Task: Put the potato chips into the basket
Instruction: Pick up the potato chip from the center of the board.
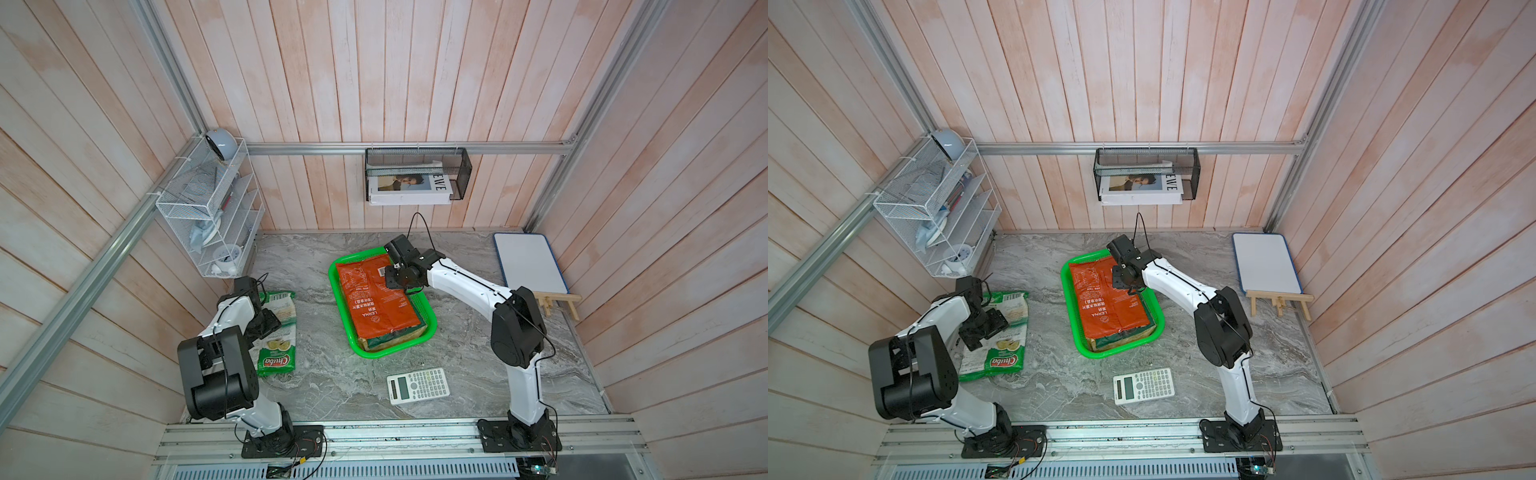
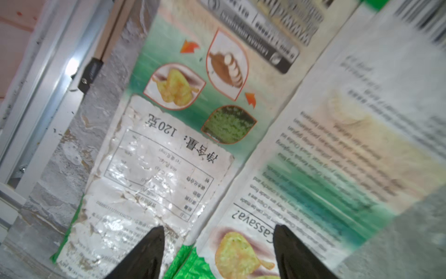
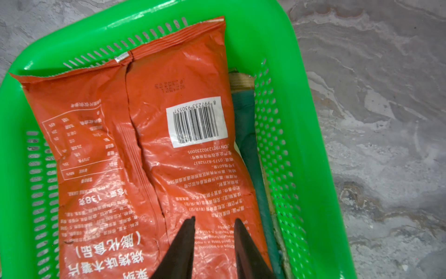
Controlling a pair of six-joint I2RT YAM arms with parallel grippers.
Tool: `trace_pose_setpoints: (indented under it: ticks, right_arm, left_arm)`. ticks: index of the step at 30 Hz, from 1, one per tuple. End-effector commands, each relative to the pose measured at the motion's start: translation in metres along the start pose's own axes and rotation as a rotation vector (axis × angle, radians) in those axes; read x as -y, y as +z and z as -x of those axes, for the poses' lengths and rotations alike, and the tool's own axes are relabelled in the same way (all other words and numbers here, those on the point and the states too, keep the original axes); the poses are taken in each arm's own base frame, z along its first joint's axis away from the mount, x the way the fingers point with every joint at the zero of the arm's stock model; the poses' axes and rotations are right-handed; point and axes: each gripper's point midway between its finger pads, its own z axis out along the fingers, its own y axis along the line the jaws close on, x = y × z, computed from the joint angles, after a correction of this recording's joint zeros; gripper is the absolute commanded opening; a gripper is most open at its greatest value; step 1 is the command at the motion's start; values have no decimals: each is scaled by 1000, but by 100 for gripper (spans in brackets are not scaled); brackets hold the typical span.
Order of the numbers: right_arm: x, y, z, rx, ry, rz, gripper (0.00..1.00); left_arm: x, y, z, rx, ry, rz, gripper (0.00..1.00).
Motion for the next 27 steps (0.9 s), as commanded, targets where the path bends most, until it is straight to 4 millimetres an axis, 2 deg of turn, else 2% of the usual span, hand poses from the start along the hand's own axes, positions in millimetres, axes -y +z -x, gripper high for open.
trace_pose_setpoints:
  ticks: [1,3,6,9,13,17,22,27]
  right_arm:
    - [7,-11,14,39,0,-13,32]
    - [7,-12,15,41,6,-11,32]
    - [8,-16,16,45,17,-8,32]
    - [10,-17,13,46,25,-7,32]
    - [14,-19,10,51,34,-10,32]
    - [16,-23,10,62,38,-12,32]
    - [19,-31,12,81,36,-26,32]
    - [20,-29,12,92,46,-22,32]
  left_arm:
    - [-2,20,-22,-108,32,13,75]
    - [3,26,-25,-133,20,-8,72]
    - [4,28,-23,-130,15,-7,58]
    - [1,23,-17,-98,21,7,36]
    - [-3,9,-11,-37,6,11,0]
    - [-2,-10,-4,38,-29,-15,0]
    - [1,-48,9,174,-120,-86,0]
    - [4,-75,10,244,-194,-150,0]
